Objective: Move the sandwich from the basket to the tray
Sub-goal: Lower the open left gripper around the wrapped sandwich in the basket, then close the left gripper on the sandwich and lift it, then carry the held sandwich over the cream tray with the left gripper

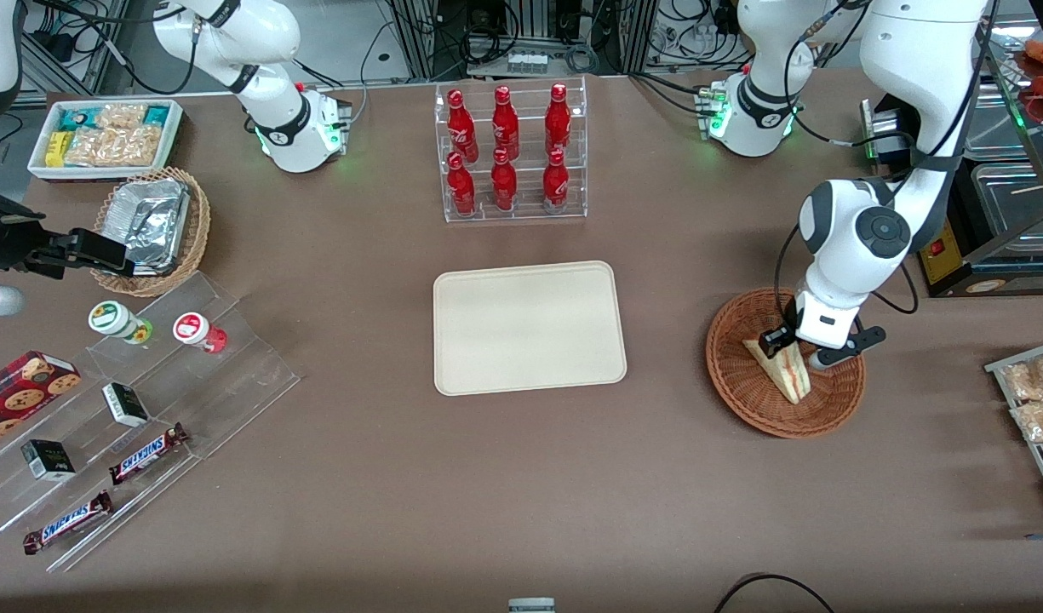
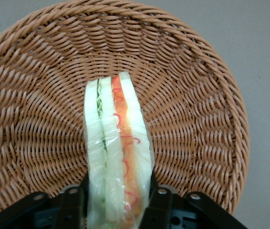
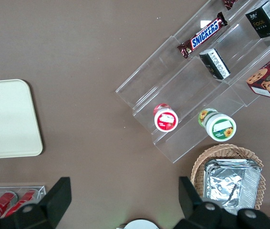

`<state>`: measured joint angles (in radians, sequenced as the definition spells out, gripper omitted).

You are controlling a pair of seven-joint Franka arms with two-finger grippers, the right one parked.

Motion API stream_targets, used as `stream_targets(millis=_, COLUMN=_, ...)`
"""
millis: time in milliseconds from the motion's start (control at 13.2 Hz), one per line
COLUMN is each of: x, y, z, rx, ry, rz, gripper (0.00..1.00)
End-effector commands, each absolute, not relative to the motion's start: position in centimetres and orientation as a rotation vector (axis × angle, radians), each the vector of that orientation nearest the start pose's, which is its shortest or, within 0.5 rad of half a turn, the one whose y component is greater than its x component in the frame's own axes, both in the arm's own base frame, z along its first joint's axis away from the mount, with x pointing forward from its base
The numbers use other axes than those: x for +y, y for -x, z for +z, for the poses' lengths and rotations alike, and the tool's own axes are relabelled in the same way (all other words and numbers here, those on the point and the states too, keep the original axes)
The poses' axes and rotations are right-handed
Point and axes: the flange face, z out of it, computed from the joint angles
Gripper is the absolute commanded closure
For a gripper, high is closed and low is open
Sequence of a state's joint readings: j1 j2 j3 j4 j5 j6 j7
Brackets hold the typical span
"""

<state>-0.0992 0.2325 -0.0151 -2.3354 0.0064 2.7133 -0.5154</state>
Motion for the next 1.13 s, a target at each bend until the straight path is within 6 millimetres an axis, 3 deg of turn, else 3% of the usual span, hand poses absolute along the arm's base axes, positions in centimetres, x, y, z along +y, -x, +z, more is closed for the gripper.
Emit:
stream_targets(millis=0, x=-6.8, y=-53.2, z=26.4, rx=-0.61, ry=3.121, rz=-0.265, gripper=1.0)
stream_targets(millis=151, x=-6.9, y=-53.2, z=28.8, rx=-0.608, ry=3.123, rz=-0.299, gripper=1.0)
stream_targets(millis=302, x=-7.5, y=-53.7, z=32.6, rx=-0.588, ry=3.119, rz=-0.261, gripper=1.0)
stream_targets(millis=528, x=-10.6, y=-56.2, z=40.6, rx=-0.514, ry=3.105, rz=-0.095, gripper=1.0)
stream_targets(millis=679, x=-14.1, y=-57.3, z=45.6, rx=-0.446, ry=3.114, rz=-0.044, gripper=1.0)
stream_targets(millis=755, x=-16.0, y=-57.6, z=47.1, rx=-0.413, ry=3.121, rz=-0.025, gripper=1.0)
stream_targets(millis=906, x=-21.5, y=-57.9, z=48.6, rx=-0.43, ry=3.141, rz=0.003, gripper=1.0)
stream_targets(millis=1057, x=-27.3, y=-57.1, z=48.4, rx=-0.436, ry=3.132, rz=-0.021, gripper=1.0)
